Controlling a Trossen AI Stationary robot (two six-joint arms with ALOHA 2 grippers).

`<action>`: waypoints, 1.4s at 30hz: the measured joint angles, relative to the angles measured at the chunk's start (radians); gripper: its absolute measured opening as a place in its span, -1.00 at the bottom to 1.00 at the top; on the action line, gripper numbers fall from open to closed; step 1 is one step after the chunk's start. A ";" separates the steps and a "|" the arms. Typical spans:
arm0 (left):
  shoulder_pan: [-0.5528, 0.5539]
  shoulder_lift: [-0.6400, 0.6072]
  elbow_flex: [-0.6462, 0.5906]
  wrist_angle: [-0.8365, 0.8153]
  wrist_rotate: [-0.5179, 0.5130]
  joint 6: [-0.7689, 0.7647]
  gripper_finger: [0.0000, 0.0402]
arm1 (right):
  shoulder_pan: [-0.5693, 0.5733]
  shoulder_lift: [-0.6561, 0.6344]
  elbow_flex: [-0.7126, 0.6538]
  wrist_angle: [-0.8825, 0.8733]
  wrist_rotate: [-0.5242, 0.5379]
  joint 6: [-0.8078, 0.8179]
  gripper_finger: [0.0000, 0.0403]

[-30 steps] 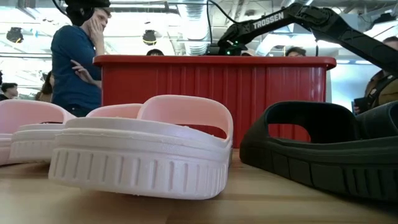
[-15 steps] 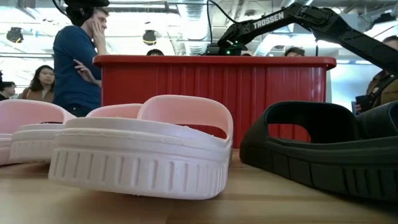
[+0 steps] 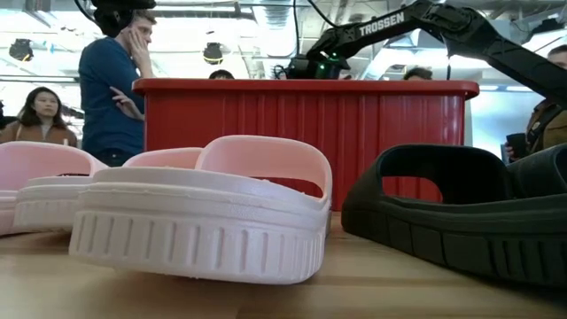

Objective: Pick and place slides into bin
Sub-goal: Put the black slide into the red container

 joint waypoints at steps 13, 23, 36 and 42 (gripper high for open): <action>0.000 0.000 0.000 0.000 0.011 -0.001 -1.00 | 0.008 0.007 0.000 0.077 -0.157 0.016 -0.42; 0.000 0.000 0.000 0.000 0.013 -0.008 -1.00 | -0.016 0.027 -0.001 0.091 -0.139 0.105 -0.42; 0.000 0.000 0.000 0.000 0.011 0.017 -1.00 | 0.042 0.016 0.048 -0.036 -0.173 0.065 -0.42; 0.000 0.000 0.000 0.000 0.011 0.049 -1.00 | 0.073 -0.094 0.044 -0.016 -0.167 0.079 -0.42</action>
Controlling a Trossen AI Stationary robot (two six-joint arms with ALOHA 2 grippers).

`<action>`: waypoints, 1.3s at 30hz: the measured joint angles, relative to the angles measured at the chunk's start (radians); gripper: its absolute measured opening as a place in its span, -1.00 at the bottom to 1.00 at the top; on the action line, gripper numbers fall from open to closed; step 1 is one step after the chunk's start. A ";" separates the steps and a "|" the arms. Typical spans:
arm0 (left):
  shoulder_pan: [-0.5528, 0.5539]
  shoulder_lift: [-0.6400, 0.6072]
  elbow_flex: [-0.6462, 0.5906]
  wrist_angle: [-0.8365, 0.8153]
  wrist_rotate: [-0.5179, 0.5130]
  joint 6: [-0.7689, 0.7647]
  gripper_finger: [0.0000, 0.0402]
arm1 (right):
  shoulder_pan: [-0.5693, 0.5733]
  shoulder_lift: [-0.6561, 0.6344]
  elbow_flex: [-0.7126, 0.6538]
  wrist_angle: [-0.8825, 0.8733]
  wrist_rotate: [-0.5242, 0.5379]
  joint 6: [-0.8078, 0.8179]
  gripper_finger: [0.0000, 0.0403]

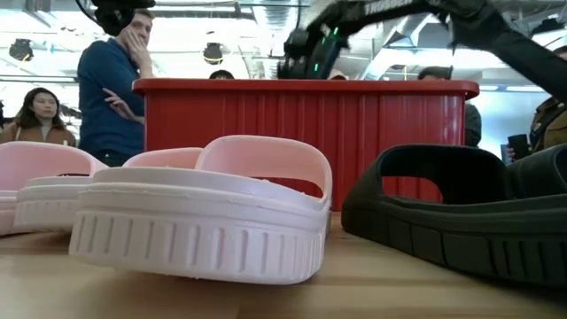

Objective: Pick and place slides into bin
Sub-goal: Put the black slide into the red container

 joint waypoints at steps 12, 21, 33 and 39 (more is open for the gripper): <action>0.000 0.000 0.000 0.000 0.000 0.063 -1.00 | 0.045 -0.274 0.001 -0.065 0.048 0.059 -0.42; 0.000 0.000 0.000 0.003 0.024 0.065 -1.00 | 0.115 -0.441 0.001 -0.163 0.105 0.121 -0.42; 0.000 0.000 0.000 0.000 0.112 0.049 -1.00 | 0.354 -0.601 0.001 -0.252 0.161 0.248 -0.42; 0.000 0.000 0.000 -0.001 0.159 0.048 -1.00 | 0.501 -0.631 0.001 -0.256 0.242 0.332 -0.42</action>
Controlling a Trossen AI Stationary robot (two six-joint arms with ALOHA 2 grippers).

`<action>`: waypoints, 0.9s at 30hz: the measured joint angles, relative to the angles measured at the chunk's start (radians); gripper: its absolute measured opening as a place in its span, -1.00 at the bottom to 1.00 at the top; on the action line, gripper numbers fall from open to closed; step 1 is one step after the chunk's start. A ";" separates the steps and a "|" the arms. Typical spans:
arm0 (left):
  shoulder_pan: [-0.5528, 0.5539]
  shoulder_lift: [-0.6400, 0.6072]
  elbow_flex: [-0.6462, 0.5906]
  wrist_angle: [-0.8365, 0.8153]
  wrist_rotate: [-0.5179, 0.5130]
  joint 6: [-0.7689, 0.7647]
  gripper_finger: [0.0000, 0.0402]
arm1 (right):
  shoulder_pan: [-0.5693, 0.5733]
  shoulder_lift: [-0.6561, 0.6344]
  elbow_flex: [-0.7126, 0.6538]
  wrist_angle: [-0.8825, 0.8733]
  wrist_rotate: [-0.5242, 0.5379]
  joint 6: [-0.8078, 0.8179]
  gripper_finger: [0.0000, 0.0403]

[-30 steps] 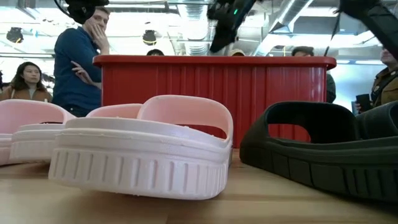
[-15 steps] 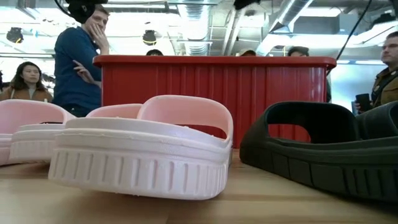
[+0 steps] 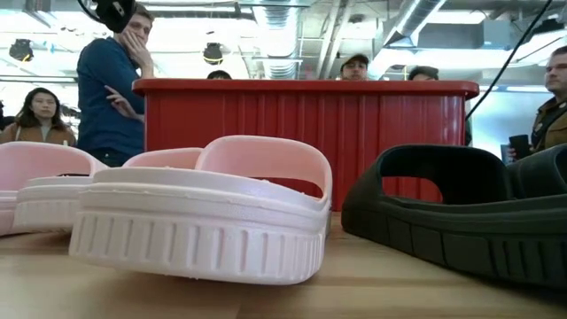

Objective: Pick and place slides into bin
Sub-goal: Put the black slide into the red container

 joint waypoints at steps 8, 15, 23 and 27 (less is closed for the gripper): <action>0.000 0.000 0.000 -0.019 0.031 -0.078 -1.00 | 0.168 0.009 0.000 -0.038 0.120 0.105 -0.42; 0.000 0.000 0.000 -0.036 0.031 -0.103 -1.00 | 0.295 0.040 -0.001 -0.127 0.216 0.243 -0.42; 0.000 0.000 0.000 -0.067 0.031 -0.094 -1.00 | 0.460 0.033 -0.094 -0.123 0.309 0.442 -0.42; 0.000 0.000 0.000 -0.067 0.031 -0.079 -1.00 | 0.540 0.024 -0.169 -0.124 0.381 0.562 -0.42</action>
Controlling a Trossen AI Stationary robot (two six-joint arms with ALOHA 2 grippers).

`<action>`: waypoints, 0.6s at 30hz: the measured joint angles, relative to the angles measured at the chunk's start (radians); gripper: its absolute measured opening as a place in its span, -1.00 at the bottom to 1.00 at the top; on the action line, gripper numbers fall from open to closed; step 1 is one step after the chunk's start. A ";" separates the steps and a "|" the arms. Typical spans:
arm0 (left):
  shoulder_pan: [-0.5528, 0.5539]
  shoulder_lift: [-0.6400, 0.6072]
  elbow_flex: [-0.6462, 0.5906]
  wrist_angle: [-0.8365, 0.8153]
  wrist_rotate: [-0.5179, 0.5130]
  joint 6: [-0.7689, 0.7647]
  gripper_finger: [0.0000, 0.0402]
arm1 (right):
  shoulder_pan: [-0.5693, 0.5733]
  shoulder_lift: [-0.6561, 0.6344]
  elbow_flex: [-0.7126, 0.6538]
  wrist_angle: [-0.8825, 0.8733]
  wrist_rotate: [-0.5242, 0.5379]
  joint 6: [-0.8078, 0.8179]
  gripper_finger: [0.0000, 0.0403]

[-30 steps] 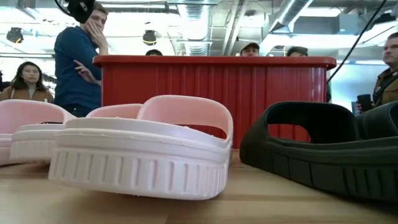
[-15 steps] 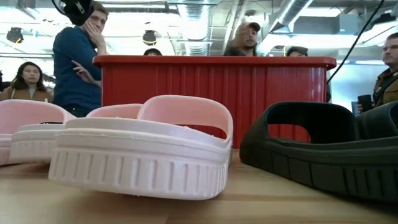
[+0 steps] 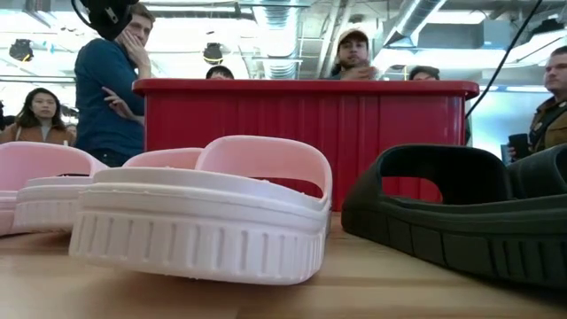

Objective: Pick and place slides into bin
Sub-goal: Put the black slide into the red container

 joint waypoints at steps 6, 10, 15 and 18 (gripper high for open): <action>0.000 0.000 0.000 -0.046 0.031 0.009 -1.00 | 0.106 0.002 -0.121 0.002 0.059 0.161 -0.42; 0.000 0.000 0.000 -0.074 0.047 0.005 -1.00 | 0.163 0.002 -0.231 0.034 0.113 0.259 -0.42; 0.000 0.000 0.000 -0.073 0.047 -0.013 -1.00 | 0.201 0.002 -0.367 0.171 0.163 0.294 -0.42; 0.000 0.000 0.000 -0.073 0.054 -0.015 -1.00 | 0.201 0.002 -0.447 0.267 0.163 0.294 -0.42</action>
